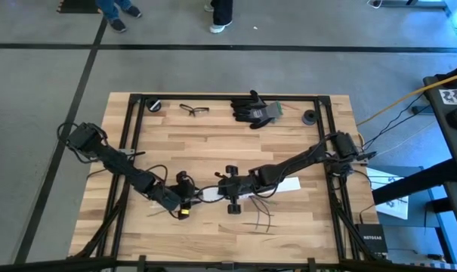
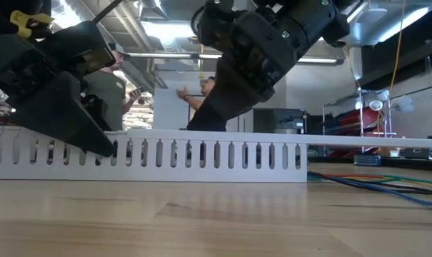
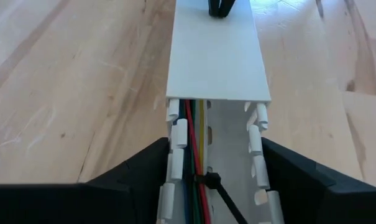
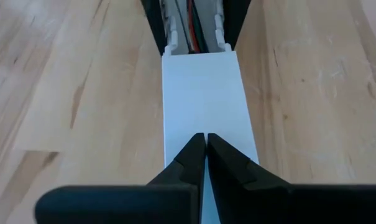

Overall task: Ziptie cables
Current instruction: Close the cable duct

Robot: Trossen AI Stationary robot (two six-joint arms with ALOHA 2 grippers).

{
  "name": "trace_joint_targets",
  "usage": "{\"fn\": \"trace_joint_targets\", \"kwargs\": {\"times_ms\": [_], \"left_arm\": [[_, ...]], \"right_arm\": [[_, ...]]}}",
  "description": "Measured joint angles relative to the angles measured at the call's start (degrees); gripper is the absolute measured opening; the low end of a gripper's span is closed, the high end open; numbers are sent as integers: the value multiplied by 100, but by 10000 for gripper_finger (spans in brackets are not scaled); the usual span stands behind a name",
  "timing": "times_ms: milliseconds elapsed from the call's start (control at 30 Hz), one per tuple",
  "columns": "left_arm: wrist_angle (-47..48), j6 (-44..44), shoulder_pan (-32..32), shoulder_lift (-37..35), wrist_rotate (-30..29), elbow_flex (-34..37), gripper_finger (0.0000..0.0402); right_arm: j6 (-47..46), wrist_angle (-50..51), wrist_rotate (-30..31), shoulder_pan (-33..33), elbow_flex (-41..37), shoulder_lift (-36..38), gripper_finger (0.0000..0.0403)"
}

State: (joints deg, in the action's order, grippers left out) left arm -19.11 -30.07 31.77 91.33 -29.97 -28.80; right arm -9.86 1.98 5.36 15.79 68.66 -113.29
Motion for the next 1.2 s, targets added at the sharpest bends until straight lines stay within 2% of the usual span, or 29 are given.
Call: {"fn": "trace_joint_targets", "kwargs": {"times_ms": [167, 400, 700, 1000, 1200], "left_arm": [[0, -10, 22, 0, 0, 0, 222], [7, 33, 22, -4, 21, 2, 223], [45, -92, -76, -4, 222, 7, 224], [260, 71, -3, -347, 468, 9, 224], [517, -32, 199, -743, 415, -4, 224]], "right_arm": [[-75, -255, 95, 0, 0, -123, 5], [-236, -1289, 87, -7, -9, -563, 5], [-215, -1820, 51, -46, 11, -766, 5], [-235, -1782, 4, -39, 9, -602, 5], [-280, -1215, 68, -39, -19, -130, 5]]}}
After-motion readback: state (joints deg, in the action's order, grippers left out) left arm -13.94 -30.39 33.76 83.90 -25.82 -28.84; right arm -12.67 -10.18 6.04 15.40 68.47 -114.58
